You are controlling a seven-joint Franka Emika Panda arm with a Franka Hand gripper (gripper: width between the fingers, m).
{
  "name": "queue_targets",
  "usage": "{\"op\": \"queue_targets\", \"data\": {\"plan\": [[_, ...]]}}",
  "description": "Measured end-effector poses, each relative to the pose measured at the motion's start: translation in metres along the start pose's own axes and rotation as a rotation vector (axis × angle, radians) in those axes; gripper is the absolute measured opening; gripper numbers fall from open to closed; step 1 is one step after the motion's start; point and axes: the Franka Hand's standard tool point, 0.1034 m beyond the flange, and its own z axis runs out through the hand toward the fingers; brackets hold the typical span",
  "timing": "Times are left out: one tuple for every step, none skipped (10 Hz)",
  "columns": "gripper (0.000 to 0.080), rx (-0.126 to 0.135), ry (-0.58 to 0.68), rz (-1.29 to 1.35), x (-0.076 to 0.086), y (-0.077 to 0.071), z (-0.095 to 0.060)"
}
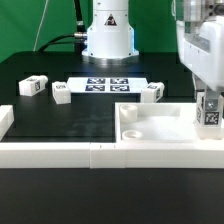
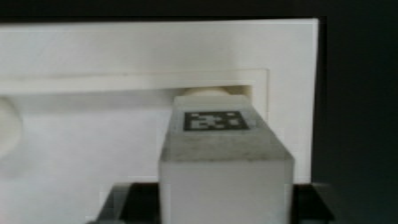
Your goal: Assemble one leg
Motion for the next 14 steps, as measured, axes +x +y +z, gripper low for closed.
{"op": "queue_targets", "data": {"plan": [[0.0301,-0.001,-0.005,0.054,-0.0013,0.0005,0.0004],[0.0479,-0.002,-0.005,0.047,-0.0017,0.0009,0.0009],[0.0479,-0.002,-0.005,0.042,-0.0019,0.0011,0.0012],[0.0618,-0.003,-0.005,0.041,-0.0020,0.0013,0.0014],[0.0618,-0.003,-0.005,0.038,-0.0022,0.0014,0.0016],[0.0640,-0.003,-0.005,0.016,-0.0023,0.0016,0.0018],[0.0647,-0.004,-0.005,-0.029,-0.0022,0.0017,0.0020],[0.0647,-0.003,-0.005,-0.051,-0.0022,0.0017,0.0024],[0.0648,0.001,-0.006,-0.080,-0.0031,0.0014,0.0031],[0.0648,0.001,-0.004,-0.240,-0.0030,0.0012,0.0029],[0.0648,-0.011,-0.006,-0.322,-0.0040,0.0023,0.0025],[0.0648,-0.004,-0.005,-0.472,-0.0039,0.0011,0.0022],[0.0648,-0.004,-0.006,-0.584,-0.0042,0.0011,0.0021],[0.0648,-0.004,-0.006,-0.650,-0.0045,0.0010,0.0019]]}}
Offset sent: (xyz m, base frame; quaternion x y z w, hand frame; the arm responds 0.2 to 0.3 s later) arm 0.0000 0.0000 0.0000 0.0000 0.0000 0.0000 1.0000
